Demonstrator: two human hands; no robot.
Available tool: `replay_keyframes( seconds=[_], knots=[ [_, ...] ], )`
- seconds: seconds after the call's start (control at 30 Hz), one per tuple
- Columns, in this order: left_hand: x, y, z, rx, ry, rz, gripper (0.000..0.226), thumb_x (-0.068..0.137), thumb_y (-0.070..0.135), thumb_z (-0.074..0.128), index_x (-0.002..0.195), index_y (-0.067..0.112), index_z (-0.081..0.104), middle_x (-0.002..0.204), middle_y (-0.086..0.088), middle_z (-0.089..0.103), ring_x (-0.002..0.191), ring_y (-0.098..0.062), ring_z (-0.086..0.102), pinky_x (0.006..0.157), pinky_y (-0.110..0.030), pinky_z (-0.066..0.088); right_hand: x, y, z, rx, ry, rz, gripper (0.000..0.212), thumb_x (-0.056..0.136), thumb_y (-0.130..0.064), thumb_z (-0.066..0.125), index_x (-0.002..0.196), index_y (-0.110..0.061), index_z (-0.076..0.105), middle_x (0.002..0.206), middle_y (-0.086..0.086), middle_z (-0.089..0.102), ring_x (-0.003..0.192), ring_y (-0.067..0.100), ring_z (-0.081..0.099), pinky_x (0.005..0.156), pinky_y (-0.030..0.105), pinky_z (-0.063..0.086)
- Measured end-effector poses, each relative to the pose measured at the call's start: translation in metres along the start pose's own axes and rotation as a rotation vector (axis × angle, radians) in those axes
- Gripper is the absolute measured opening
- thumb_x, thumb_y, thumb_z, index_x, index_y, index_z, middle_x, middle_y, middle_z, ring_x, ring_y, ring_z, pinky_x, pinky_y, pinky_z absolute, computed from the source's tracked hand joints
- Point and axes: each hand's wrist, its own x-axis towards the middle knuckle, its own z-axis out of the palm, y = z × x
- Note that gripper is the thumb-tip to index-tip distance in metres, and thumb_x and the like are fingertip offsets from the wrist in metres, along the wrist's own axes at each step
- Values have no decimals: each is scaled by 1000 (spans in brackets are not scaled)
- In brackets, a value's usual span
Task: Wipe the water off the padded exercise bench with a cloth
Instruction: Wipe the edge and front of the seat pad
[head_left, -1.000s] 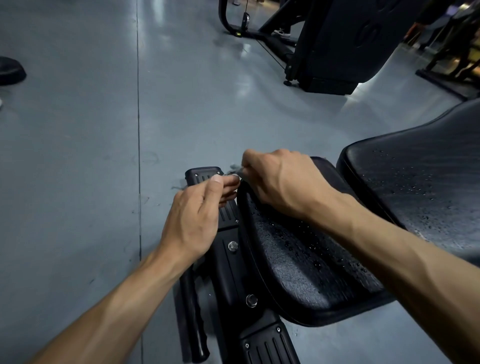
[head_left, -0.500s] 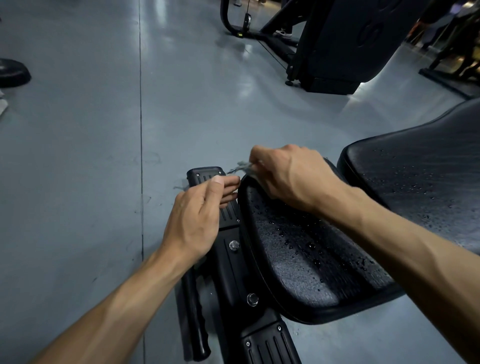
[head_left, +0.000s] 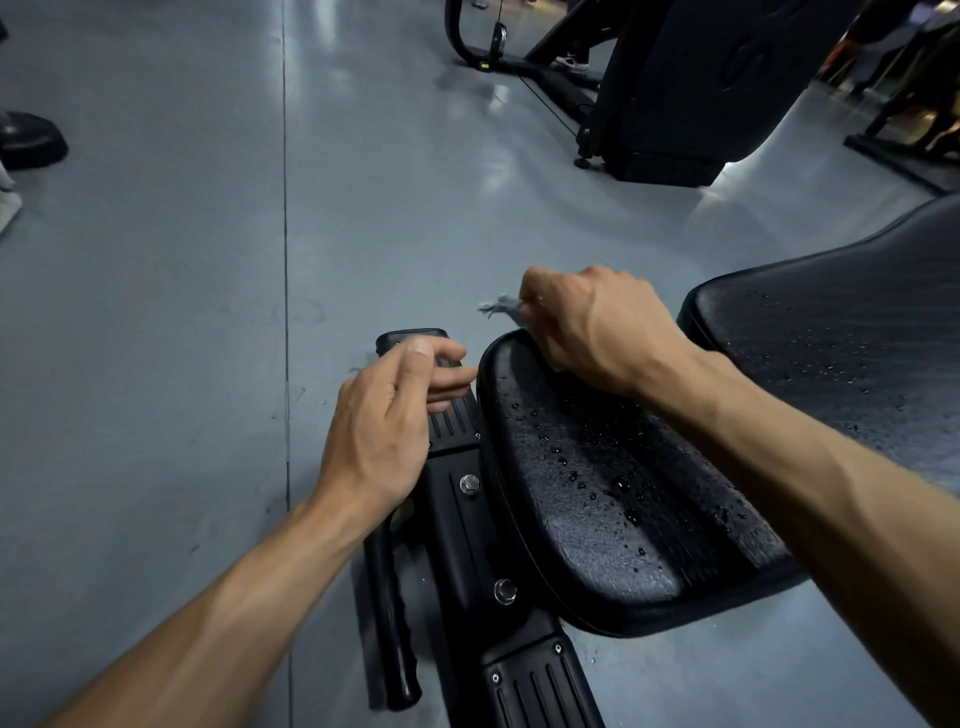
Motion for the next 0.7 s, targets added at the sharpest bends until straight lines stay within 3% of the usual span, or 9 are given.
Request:
replay_keyframes(
  seconds=[0.1, 0.2, 0.37, 0.6, 0.7],
  knots=[
    [2, -1, -2, -1, 20, -10, 36, 102, 36, 36, 87, 24, 66, 90, -1, 80, 90, -18, 77, 84, -42, 60, -14, -18, 3, 70, -15, -108, 27, 106, -46, 42, 108, -20, 52, 88, 9, 68, 80, 42, 63, 62, 38, 37],
    [4, -5, -9, 65, 27, 6, 36, 100, 40, 38, 82, 22, 63, 85, -7, 76, 87, -30, 75, 82, -53, 59, -31, -34, 2, 104, -56, -262, 23, 106, -43, 44, 104, -21, 51, 82, 2, 66, 75, 38, 62, 58, 38, 40],
    [-3, 0, -5, -15, -15, -41, 34, 97, 33, 37, 73, 18, 57, 86, -4, 80, 86, -21, 78, 79, -38, 59, -7, -8, -1, 55, -30, -125, 27, 105, -48, 42, 108, -24, 54, 90, 4, 70, 83, 39, 64, 61, 37, 36],
    [1, -5, -14, 89, 10, 20, 36, 100, 39, 38, 79, 21, 61, 79, -4, 72, 80, -32, 72, 77, -58, 58, -47, -33, -7, 194, -128, -350, 29, 104, -48, 38, 102, -24, 54, 82, -4, 62, 74, 29, 59, 62, 41, 47],
    [-2, -3, -10, 13, -5, -36, 35, 98, 38, 38, 76, 23, 60, 80, -7, 77, 82, -25, 76, 79, -53, 61, -30, -18, -6, 144, -64, -255, 28, 104, -50, 41, 106, -26, 55, 85, -2, 66, 75, 31, 62, 60, 37, 41]
  ],
)
